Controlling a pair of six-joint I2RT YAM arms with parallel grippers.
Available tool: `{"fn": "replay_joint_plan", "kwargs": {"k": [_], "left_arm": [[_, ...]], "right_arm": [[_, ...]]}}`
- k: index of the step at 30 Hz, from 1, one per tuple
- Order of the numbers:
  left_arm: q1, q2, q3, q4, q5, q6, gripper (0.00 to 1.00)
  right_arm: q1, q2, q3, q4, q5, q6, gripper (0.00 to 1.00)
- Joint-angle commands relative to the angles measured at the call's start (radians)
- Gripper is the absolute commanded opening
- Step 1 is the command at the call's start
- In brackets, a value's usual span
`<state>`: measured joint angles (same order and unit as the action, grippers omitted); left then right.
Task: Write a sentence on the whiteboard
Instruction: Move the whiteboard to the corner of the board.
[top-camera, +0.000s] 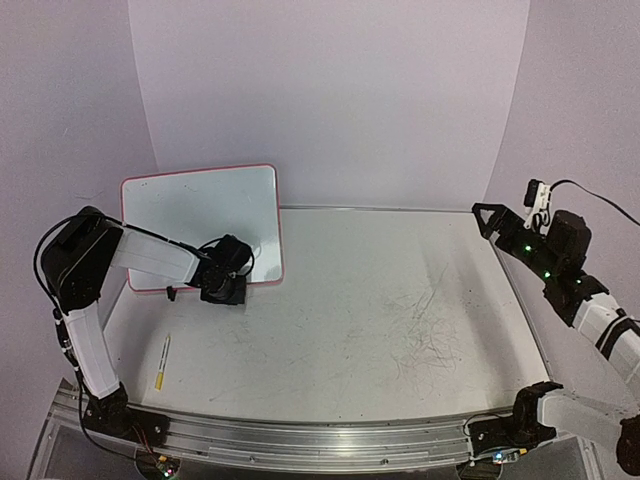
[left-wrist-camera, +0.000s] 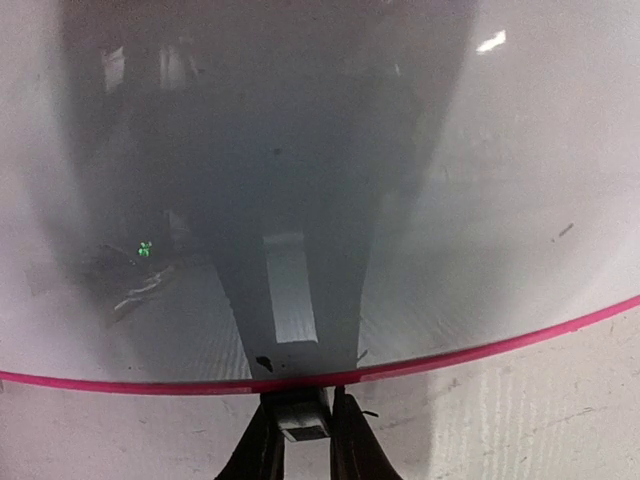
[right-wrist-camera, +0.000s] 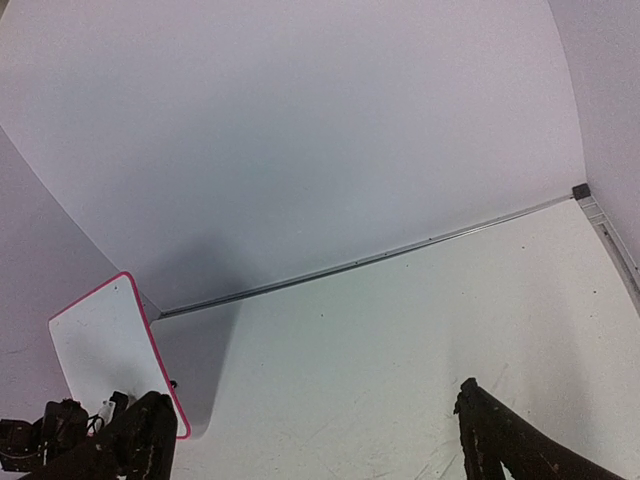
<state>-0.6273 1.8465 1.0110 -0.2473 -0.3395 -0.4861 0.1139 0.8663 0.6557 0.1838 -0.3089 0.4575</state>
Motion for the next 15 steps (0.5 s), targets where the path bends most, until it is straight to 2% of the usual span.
{"fn": "replay_joint_plan", "kwargs": {"k": [1,15], "left_arm": [[-0.093,0.017,0.079,-0.013,-0.01,-0.035,0.14],[-0.331,0.211,0.283,-0.107,-0.12,-0.213,0.12]], "right_arm": [[0.001,-0.035,-0.019,0.012,-0.019,-0.022,0.98],[0.001,-0.057,-0.059,-0.054,-0.059,-0.032,0.98]]}}
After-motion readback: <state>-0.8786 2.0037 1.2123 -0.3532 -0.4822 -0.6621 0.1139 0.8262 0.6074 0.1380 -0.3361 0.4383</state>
